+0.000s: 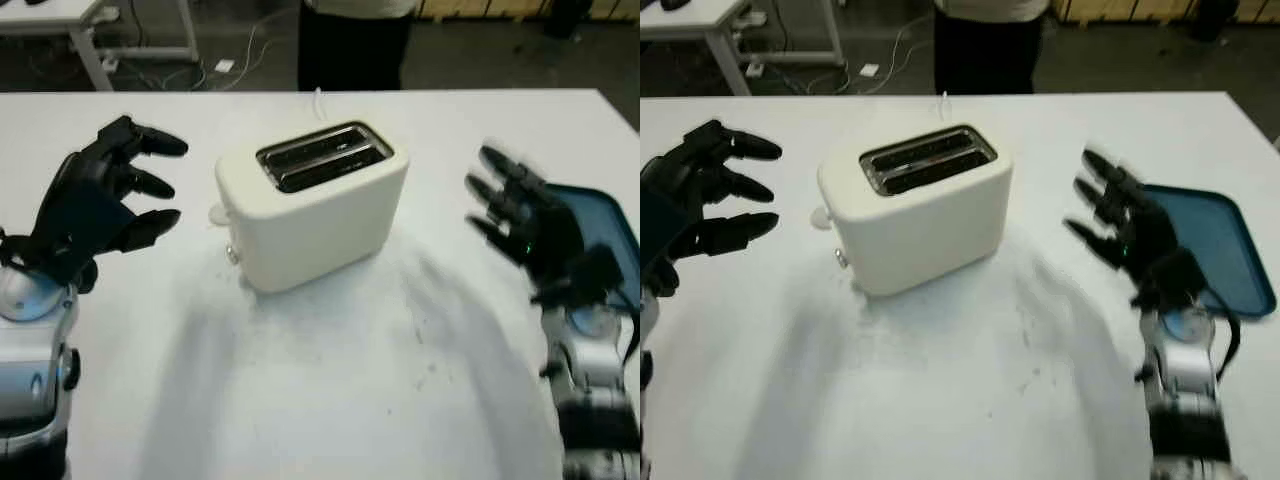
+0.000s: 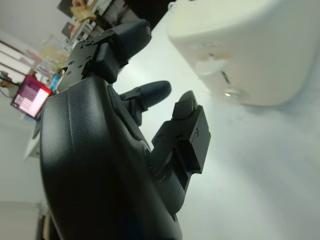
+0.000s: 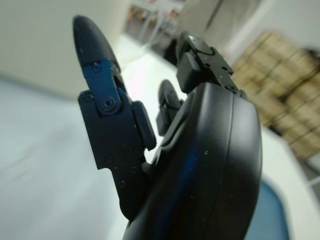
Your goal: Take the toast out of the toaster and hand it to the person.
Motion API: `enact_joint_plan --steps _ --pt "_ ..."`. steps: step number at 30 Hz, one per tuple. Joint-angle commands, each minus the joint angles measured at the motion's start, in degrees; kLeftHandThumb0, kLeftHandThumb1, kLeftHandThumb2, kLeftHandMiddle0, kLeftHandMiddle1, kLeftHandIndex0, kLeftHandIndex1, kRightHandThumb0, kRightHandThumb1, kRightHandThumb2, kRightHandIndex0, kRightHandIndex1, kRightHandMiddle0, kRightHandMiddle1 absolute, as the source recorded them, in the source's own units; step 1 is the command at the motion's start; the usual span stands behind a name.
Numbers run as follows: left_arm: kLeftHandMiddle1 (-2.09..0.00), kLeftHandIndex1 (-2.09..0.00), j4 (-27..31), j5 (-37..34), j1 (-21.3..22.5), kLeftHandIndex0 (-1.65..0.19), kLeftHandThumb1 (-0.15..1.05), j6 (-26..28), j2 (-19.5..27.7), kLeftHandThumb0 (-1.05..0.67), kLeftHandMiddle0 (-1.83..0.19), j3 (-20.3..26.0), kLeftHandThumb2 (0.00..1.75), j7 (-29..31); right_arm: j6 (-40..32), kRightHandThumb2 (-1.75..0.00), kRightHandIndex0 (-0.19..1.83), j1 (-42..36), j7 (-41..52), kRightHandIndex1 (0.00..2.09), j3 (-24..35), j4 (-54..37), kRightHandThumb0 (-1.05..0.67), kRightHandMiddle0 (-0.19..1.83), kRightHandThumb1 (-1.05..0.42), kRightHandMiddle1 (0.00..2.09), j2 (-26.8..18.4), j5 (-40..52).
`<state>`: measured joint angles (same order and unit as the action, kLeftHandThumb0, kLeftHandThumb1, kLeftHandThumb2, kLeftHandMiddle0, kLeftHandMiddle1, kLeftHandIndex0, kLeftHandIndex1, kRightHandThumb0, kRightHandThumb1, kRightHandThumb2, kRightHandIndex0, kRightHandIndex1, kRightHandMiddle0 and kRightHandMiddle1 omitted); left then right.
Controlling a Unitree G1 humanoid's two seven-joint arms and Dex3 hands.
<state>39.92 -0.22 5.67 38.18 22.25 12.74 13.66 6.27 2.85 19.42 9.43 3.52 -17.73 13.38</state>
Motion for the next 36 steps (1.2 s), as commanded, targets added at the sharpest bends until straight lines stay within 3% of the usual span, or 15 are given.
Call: enact_joint_plan --steps 1,4,9,14,19,24,28,32,36 --pt "-1.62 -1.25 3.65 -0.66 -2.64 -0.04 0.91 1.23 -2.66 0.3 -0.06 0.4 0.48 -1.89 -3.54 -0.01 0.51 -3.42 -0.84 0.04 -0.23 -5.99 -0.59 0.5 -0.85 0.02 1.04 1.63" --pt "-1.57 -1.18 11.05 1.32 -6.86 -0.01 0.92 3.96 -8.19 0.27 -0.01 -2.77 0.57 -7.26 -6.82 -0.01 0.53 -7.84 -0.25 0.04 -0.47 -11.15 -0.57 0.52 -0.85 0.02 2.25 3.55" --pt "-1.06 -0.68 19.48 6.19 -13.95 0.0 0.92 5.13 -13.88 0.16 0.0 -11.74 0.68 -14.3 -9.17 -0.01 0.53 -12.53 -0.63 0.02 -1.25 -16.77 -0.62 0.52 -0.86 0.01 3.67 3.92" --pt "-0.68 -0.34 20.08 11.34 -20.59 0.0 0.92 0.73 -17.08 0.16 0.0 -21.4 0.71 -17.6 -11.08 0.0 0.52 -13.77 -1.75 0.01 -2.31 -17.85 -0.63 0.51 -0.86 0.0 5.94 4.28" --pt "-0.47 -0.18 20.07 10.74 -25.73 0.0 0.92 0.04 -20.14 0.08 0.0 -26.56 0.79 -18.21 -10.46 0.0 0.51 -13.12 -3.19 0.0 -2.99 -15.41 -0.64 0.5 -0.86 0.0 8.77 3.18" --pt "-0.46 -0.15 17.19 8.75 -26.77 0.0 0.92 0.77 -20.48 0.02 0.0 -27.7 0.8 -16.61 -9.99 0.0 0.49 -11.01 -5.11 0.0 -3.87 -12.33 -0.64 0.48 -0.85 0.0 10.92 2.4" --pt "-0.45 -0.16 16.44 8.95 -23.74 -0.02 0.92 7.45 -18.86 -0.04 0.0 -27.06 0.76 -14.77 -9.75 0.0 0.49 -9.98 -5.39 0.0 -4.53 -10.57 -0.65 0.49 -0.85 0.01 11.81 2.03" --pt "-0.55 -0.2 13.31 8.14 -23.91 -0.06 0.92 5.51 -18.81 0.05 0.0 -25.26 0.73 -14.2 -9.14 0.0 0.5 -9.48 -5.42 0.01 -5.04 -9.91 -0.69 0.51 -0.85 0.01 12.31 1.28" --pt "-0.57 -0.22 12.17 7.84 -23.67 -0.05 0.92 4.46 -18.06 0.0 0.0 -24.2 0.74 -13.43 -8.15 0.0 0.5 -9.5 -4.78 0.01 -5.18 -9.38 -0.68 0.51 -0.85 0.01 12.47 1.15"
